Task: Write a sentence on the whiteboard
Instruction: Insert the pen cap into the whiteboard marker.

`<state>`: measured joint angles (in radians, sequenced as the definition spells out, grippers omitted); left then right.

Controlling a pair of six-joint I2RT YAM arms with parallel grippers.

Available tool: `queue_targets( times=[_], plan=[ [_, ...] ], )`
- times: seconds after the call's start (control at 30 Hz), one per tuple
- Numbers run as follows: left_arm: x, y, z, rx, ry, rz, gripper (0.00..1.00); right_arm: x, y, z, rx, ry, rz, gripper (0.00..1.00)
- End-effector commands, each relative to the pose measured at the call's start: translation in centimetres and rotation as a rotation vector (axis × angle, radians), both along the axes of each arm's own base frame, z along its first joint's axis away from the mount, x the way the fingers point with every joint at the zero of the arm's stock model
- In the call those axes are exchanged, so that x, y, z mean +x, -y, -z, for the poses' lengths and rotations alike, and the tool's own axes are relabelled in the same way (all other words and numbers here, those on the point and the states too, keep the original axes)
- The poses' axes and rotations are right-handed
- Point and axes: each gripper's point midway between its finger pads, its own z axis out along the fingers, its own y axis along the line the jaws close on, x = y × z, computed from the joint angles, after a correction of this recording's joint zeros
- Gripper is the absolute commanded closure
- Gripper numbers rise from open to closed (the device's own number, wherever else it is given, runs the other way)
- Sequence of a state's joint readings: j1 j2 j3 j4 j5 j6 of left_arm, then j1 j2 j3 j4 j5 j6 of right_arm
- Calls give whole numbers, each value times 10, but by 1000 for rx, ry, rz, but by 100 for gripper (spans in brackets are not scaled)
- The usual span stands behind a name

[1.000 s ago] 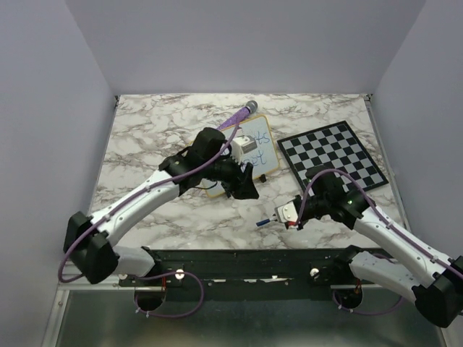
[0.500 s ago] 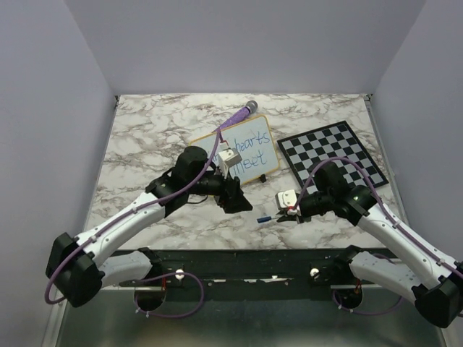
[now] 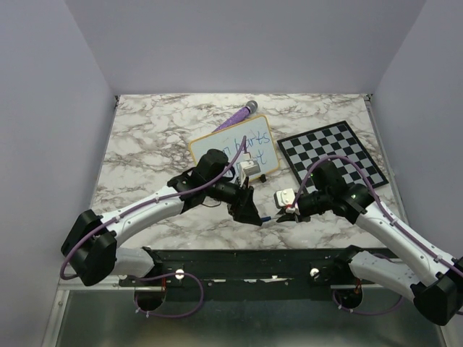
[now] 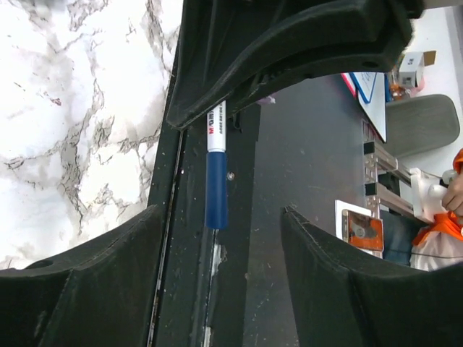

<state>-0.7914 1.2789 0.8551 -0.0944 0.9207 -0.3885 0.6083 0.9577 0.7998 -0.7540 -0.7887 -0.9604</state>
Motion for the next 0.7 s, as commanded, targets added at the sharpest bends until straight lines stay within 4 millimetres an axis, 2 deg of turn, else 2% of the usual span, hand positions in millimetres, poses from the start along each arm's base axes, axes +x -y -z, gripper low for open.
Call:
queue_targets(
  times=[0.0, 0.23, 0.33, 0.47, 0.53, 0.63, 0.67],
  plan=[
    [-4, 8, -1, 0, -2, 52, 30, 1, -5, -12, 32, -9, -8, 99],
    [-7, 13, 2, 0, -12, 74, 40, 3, -9, -10, 39, -30, -5, 99],
    [-10, 16, 0, -9, -24, 90, 47, 5, -10, -11, 38, -29, 0, 99],
    [-14, 18, 4, 1, -55, 115, 64, 6, -12, -11, 40, -34, -1, 99],
    [-15, 19, 6, 7, -62, 121, 66, 7, -13, -12, 41, -38, 0, 99],
    [-16, 20, 8, 11, -68, 130, 73, 8, -13, -12, 43, -38, 2, 99],
    [-17, 21, 10, 17, -76, 132, 83, 7, -13, -11, 42, -42, 1, 99]
  ],
)
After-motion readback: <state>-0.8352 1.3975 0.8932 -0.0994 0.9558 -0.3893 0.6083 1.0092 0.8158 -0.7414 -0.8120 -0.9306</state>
